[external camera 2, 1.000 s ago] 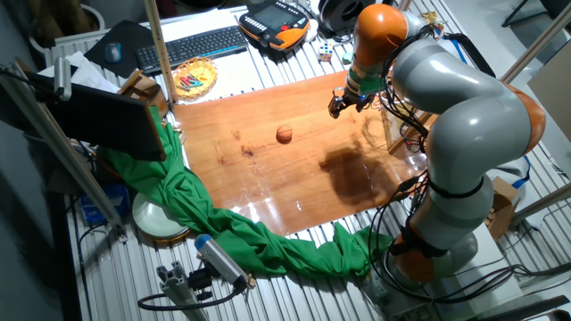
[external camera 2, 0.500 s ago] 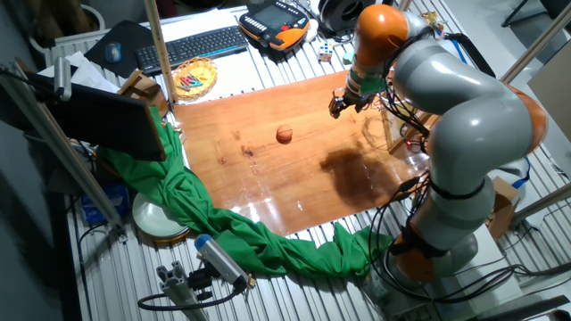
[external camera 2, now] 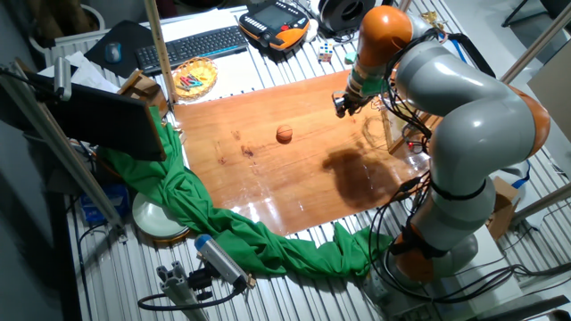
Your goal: Grab a basketball, release it and shoot it into the basket
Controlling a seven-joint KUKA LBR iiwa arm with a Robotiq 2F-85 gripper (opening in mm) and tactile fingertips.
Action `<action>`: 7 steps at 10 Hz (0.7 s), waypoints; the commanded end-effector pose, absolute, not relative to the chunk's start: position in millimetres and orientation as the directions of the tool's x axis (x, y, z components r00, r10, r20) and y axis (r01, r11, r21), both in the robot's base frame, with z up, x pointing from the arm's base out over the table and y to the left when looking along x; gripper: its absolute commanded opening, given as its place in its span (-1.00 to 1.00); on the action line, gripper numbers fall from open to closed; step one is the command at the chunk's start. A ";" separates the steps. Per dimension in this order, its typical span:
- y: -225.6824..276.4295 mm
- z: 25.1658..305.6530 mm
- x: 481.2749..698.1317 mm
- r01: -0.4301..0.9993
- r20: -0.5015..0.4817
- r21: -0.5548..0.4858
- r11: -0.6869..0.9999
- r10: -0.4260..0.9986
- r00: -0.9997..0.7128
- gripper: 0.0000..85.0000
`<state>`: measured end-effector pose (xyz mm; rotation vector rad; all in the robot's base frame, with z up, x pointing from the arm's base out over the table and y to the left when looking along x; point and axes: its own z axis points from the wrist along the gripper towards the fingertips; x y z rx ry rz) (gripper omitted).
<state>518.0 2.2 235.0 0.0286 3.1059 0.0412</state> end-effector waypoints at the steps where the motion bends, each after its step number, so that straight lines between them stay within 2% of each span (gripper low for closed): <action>1: 3.3 234.0 519.1 0.018 -0.035 0.027 0.999 0.019 -0.999 -0.98; 7: 30.7 216.9 534.5 0.019 -0.034 0.024 1.000 0.020 -0.999 -0.98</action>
